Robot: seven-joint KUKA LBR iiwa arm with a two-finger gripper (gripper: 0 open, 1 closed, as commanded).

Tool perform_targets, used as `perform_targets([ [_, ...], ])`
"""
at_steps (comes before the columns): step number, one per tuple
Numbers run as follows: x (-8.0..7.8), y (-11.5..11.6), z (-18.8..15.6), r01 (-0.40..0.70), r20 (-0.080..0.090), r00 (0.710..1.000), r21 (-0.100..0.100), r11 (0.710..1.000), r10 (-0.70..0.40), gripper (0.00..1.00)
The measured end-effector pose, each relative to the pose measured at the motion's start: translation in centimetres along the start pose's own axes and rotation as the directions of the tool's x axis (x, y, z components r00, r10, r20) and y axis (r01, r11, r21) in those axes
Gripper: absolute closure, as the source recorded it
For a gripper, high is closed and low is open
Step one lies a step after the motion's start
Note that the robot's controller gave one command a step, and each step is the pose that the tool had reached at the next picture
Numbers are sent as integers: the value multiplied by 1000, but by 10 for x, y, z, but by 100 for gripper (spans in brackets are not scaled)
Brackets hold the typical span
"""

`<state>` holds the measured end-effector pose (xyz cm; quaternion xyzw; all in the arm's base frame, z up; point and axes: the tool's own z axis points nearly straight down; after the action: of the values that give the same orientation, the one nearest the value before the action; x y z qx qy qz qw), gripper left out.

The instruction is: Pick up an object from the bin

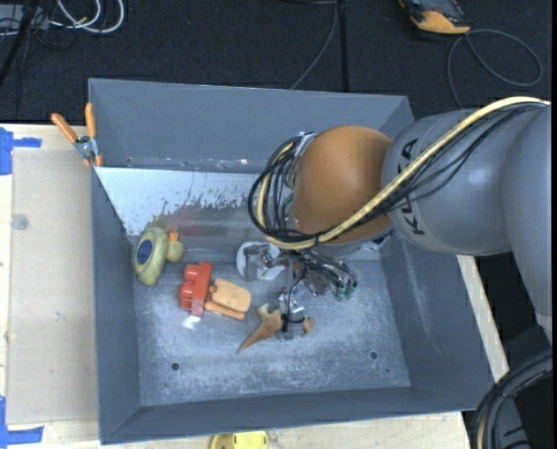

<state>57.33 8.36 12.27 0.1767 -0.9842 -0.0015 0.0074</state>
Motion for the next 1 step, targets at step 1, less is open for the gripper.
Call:
perform_targets([
  [1, 0, 0, 0, -1, 0, 1000, 0, 1000, 1, 0],
])
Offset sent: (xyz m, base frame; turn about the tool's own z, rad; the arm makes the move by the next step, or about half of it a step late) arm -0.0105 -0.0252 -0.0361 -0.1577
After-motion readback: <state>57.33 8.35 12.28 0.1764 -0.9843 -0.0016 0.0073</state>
